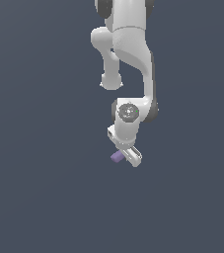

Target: Pick up the object and move it to a goal position.

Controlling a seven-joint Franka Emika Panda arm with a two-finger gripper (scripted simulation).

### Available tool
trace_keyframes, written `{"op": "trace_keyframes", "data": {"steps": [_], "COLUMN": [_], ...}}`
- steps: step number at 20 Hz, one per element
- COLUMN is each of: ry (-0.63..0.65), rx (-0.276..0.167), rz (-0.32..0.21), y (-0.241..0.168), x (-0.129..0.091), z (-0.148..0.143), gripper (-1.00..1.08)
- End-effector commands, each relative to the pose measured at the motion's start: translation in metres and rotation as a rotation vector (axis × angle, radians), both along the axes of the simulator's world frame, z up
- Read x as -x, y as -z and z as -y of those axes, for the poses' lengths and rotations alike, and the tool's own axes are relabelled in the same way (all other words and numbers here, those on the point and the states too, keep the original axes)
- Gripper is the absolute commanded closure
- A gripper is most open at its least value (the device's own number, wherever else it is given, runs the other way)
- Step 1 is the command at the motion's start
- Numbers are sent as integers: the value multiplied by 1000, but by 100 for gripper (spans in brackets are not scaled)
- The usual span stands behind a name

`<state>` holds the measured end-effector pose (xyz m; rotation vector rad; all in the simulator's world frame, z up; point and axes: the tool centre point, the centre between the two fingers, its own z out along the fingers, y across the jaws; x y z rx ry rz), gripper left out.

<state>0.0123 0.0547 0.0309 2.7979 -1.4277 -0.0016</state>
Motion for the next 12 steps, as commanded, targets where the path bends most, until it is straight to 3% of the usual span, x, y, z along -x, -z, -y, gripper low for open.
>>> {"op": "trace_keyframes", "data": {"steps": [1, 12], "ry": [1, 1], "rx": [0, -2], "rz": [1, 1], "y": [-7, -66], "x": [3, 32], "z": [5, 52], "gripper": [108, 108]}}
